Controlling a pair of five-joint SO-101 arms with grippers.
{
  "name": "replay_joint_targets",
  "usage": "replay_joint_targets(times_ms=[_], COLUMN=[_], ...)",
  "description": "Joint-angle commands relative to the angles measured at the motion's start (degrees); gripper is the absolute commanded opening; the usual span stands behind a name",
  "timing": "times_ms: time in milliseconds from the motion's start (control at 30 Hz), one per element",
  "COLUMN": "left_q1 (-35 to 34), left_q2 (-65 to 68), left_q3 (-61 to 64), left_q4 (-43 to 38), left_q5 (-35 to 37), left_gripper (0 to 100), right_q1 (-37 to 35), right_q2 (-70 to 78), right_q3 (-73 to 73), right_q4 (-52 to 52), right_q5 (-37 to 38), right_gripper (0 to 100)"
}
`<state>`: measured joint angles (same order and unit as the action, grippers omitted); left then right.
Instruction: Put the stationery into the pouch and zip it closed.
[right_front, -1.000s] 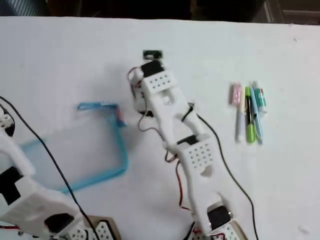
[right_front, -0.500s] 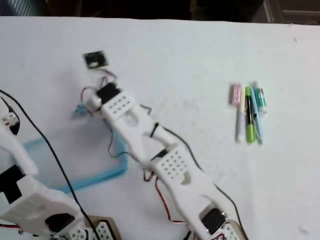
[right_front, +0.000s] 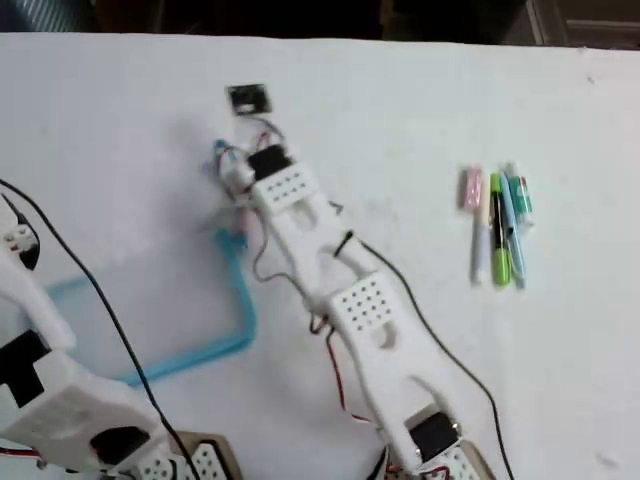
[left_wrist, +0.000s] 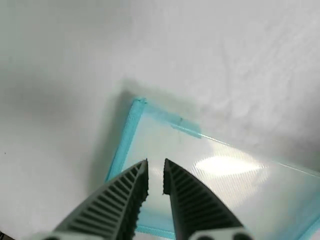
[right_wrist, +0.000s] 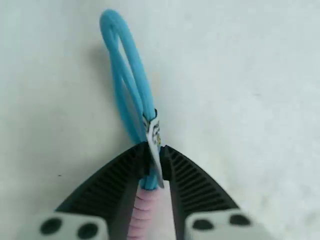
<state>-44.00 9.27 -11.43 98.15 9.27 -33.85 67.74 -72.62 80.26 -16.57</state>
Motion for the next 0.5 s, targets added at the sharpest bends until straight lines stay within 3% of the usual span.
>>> replay_joint_targets(times_ms=[0,233,467], left_q1=[0.4,0.3,0.3], left_q2=[-2.5,-2.6,-2.5], left_q3=[-0.4,-0.4,-0.4], left_q4=[0.5,1.4,2.2], left_q5=[0.4,0.2,0.0], left_gripper=[8,8,8], right_q1=[3.9,9.8,11.3], right_q2=[-1.3,-4.1,-12.6], right_q3=[-3.1,-8.9,7.0], right_q4=[5.1,21.6,21.3], right_q5=[0.7,1.1,3.2], right_gripper=[1.7,1.7,3.5])
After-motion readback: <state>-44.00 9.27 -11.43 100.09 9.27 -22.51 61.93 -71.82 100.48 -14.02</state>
